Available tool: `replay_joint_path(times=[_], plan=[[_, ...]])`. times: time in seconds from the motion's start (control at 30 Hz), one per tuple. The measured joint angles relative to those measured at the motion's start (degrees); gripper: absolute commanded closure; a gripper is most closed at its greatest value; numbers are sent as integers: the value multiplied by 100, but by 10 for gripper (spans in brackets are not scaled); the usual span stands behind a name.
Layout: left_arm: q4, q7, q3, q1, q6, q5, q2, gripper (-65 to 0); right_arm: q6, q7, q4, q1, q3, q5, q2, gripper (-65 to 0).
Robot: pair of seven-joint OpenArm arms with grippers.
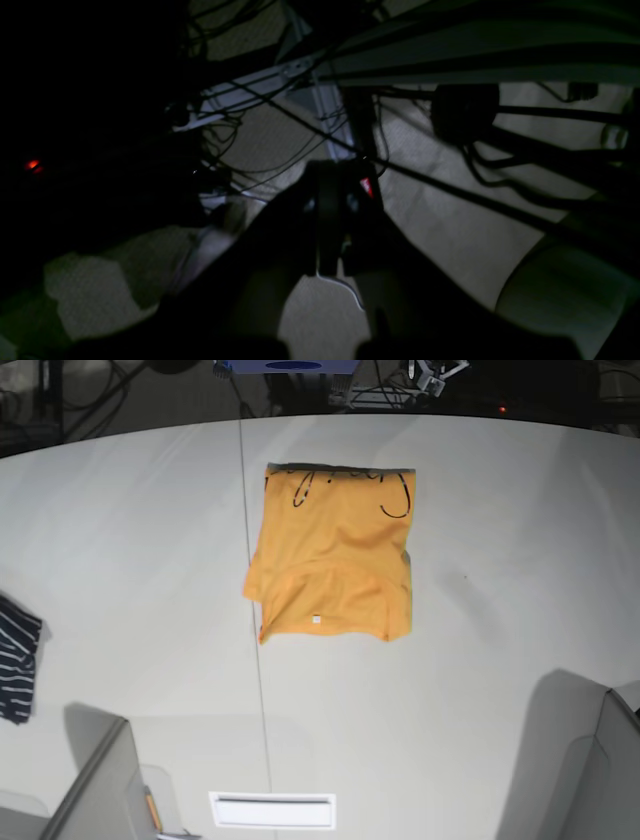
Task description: Fold the T-shirt properly
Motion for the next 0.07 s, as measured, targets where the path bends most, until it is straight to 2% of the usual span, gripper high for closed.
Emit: replay_joint_path(times=[0.07], plan=[[2,2,-7,-35,2,-24,-9,0,0,-11,-2,59,0,2,4,0]])
